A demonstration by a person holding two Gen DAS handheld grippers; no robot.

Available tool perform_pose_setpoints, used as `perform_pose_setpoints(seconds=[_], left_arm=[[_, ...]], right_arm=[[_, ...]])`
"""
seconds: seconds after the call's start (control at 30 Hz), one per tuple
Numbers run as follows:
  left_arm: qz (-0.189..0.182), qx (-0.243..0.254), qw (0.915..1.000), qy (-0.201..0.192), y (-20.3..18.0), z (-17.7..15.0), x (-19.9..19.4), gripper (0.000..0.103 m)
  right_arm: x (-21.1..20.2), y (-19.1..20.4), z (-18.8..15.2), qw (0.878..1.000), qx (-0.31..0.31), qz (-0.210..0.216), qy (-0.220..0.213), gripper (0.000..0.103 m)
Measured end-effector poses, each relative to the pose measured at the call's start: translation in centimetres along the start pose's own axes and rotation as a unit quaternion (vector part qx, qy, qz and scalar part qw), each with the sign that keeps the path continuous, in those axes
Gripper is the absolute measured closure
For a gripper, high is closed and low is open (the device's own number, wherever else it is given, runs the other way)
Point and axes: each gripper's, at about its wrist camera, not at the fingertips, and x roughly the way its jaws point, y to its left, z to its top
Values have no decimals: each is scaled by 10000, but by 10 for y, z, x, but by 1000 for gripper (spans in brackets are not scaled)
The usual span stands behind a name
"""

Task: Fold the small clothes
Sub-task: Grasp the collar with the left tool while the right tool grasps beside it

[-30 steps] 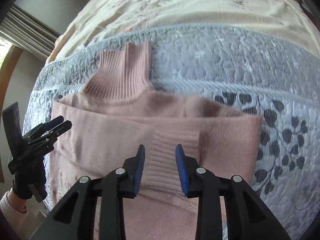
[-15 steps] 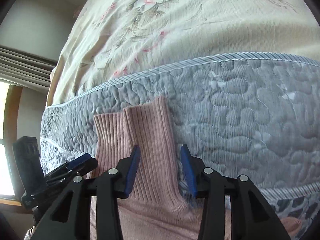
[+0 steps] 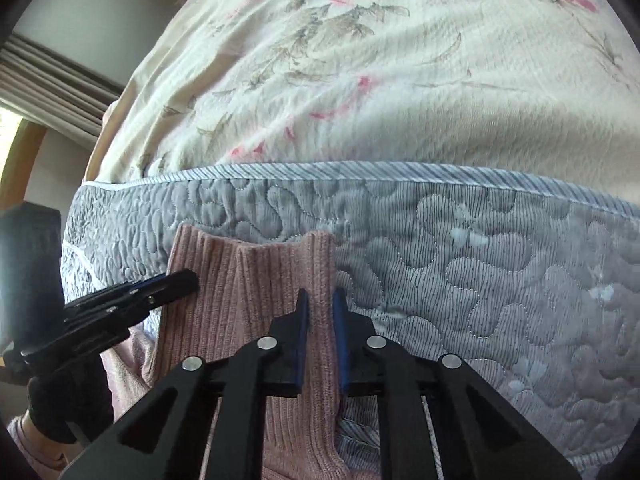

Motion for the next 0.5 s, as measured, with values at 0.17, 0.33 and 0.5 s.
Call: perform_pose_setpoints(seconds=[0.17, 0.33, 0.5], left_arm=[[-345, 699, 9965, -313, -25, -12, -31, 96], [-659, 946, 9921, -494, -31, -29, -64, 96], [-833, 1177, 9877, -606, -31, -55, -94, 96]], right_arm=[[-38, 2, -15, 9988, -193, 269, -349, 91], [-80, 2, -40, 9964, -272, 516, -615, 95], [-106, 1, -59, 9951, -293, 738, -592, 93]])
